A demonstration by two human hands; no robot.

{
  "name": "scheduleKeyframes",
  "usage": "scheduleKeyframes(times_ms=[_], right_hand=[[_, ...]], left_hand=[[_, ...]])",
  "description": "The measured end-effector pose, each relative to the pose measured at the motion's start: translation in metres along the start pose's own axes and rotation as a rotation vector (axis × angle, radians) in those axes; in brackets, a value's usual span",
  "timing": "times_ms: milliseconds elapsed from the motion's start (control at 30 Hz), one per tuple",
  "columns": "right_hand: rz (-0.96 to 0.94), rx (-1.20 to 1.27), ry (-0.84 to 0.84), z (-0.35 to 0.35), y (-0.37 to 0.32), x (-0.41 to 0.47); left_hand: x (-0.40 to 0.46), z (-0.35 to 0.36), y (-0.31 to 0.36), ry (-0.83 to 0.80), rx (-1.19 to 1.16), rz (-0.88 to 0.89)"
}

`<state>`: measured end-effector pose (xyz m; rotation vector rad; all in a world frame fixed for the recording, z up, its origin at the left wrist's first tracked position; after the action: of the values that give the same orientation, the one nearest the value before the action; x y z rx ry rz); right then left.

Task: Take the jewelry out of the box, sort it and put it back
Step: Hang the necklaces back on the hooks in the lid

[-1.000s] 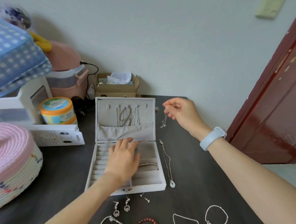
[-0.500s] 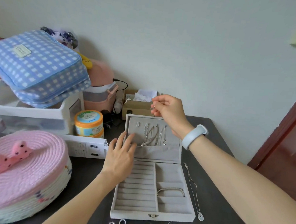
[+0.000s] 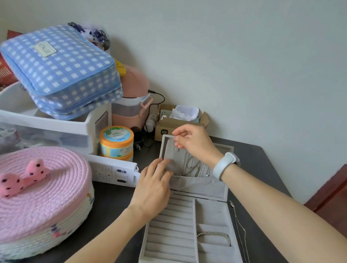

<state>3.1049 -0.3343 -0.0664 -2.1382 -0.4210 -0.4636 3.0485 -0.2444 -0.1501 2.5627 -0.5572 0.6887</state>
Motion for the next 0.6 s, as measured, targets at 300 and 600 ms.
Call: scheduleKeyframes(times_ms=[300, 600], right_hand=[[-0.119, -0.058, 0.091, -0.001, 0.003, 0.007], [-0.176, -0.168, 0.248, -0.014, 0.015, -0.002]], left_hand=[[0.045, -0.005, -0.043, 0.016, -0.649, -0.652], [0.045, 0.009, -0.047, 0.004, -0.689, -0.774]])
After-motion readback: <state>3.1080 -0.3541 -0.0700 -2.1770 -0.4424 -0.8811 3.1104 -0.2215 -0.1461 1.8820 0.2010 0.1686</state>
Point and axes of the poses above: each hand's wrist, its own x-axis towards the middle knuckle, its own z-axis out of the palm, y = z × x, the point moved 10 cm from there along x, towards the middle knuckle, and after that the axes turned 15 degrees about -z, right-handed, at the moved point
